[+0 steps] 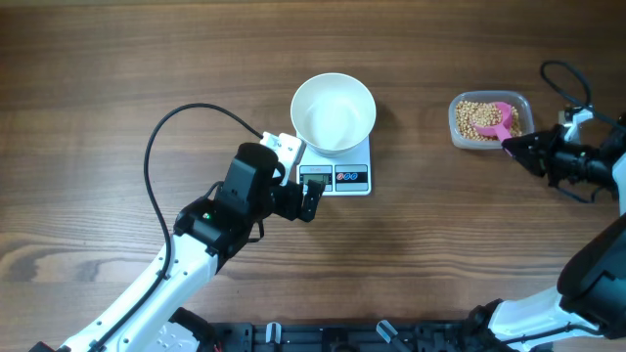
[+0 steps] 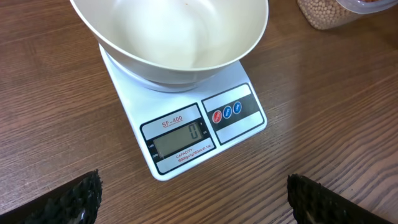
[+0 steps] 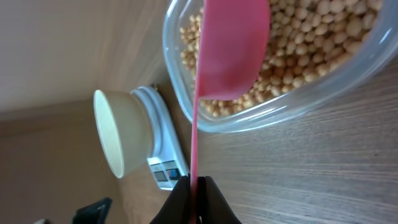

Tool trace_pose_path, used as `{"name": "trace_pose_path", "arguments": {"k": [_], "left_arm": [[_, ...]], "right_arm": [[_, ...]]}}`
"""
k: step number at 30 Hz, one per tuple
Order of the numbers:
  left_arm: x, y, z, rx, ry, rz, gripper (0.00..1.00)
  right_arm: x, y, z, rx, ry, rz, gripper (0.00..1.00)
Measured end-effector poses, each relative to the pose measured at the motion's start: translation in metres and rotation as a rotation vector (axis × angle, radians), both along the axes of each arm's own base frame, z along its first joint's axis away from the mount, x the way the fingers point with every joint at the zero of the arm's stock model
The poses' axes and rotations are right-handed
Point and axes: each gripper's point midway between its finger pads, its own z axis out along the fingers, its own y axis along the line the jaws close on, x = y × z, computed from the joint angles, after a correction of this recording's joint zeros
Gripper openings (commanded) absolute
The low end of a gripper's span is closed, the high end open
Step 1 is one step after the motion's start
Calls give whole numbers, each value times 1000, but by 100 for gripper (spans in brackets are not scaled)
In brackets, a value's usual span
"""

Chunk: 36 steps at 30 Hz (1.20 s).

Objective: Scoop item into bowl and weigh 150g on scale
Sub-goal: 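Lift the filled scoop and carry it left over the white bowl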

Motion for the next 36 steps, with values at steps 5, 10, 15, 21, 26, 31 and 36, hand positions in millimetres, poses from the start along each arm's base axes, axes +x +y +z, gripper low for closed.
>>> {"name": "trace_pose_path", "arguments": {"k": [5,10,15,21,26,31,36], "left_arm": [[0,0,0,0,0,0,100],[0,0,0,0,0,0,100],[0,0,0,0,0,0,100],[0,0,0,0,0,0,100],[0,0,0,0,0,0,100],[0,0,0,0,0,0,100],[0,0,0,0,0,0,100]], "right_arm": [[0,-3,9,49,-38,-16,4],[-2,-9,18,95,-79,-38,4],[-2,-12,24,119,-119,-42,4],[-2,-10,34,165,-164,-37,4],[-2,-4,46,226,-205,-30,4],[0,-1,58,281,-255,-26,4],[0,7,65,327,-265,-16,4]]}}
